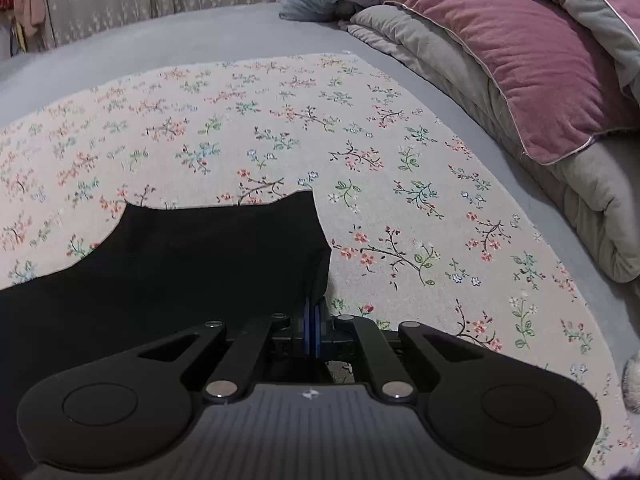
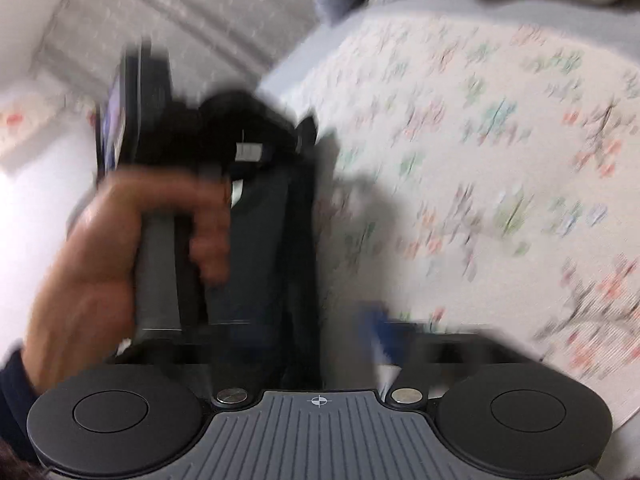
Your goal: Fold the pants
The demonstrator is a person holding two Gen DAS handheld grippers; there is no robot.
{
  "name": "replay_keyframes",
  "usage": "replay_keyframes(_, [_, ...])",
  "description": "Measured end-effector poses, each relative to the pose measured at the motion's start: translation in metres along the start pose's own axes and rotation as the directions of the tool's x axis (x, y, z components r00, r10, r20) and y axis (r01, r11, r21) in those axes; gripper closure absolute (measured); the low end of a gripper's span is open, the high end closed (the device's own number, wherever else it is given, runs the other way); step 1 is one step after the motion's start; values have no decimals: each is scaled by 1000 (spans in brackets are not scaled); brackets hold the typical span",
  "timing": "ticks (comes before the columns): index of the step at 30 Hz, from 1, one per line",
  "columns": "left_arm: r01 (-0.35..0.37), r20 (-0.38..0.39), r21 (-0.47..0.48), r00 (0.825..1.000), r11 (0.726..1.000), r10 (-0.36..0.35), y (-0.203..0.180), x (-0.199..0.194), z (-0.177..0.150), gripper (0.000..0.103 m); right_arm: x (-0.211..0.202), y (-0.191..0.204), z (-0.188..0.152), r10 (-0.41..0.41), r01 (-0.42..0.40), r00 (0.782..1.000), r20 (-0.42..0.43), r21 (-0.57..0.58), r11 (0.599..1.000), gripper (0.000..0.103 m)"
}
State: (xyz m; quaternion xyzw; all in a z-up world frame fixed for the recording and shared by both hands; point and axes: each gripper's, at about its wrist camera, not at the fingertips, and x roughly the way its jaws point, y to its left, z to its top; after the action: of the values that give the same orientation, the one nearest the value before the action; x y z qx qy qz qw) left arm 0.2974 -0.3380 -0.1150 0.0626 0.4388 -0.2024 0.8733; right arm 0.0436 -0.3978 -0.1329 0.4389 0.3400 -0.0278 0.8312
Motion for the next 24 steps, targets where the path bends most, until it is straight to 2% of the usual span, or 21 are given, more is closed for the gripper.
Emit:
replay_keyframes(2, [10, -2, -4, 1000, 1000, -10, 2, 1, 0, 103, -1, 6, -5, -34, 35, 999, 18, -66, 997, 100])
replay_keyframes(9, [37, -11, -58, 999, 998, -38, 10, 13, 7, 103, -19, 10, -10, -52, 56, 998, 37, -108, 993, 100])
replay_keyframes(12, [33, 14, -82, 999, 996, -31, 13, 14, 14, 100, -24, 12, -15, -49, 54, 998, 43, -113, 992, 100])
replay_keyframes(17, [-44, -1, 44, 999, 998, 44, 5, 23, 20, 103, -27, 22, -19, -55, 66, 996, 67, -171, 983, 100])
replay_keyframes(24, [-54, 14, 64, 998, 996, 54, 5, 14, 22, 103, -29, 29, -22, -59, 78, 994, 95, -205, 976, 100])
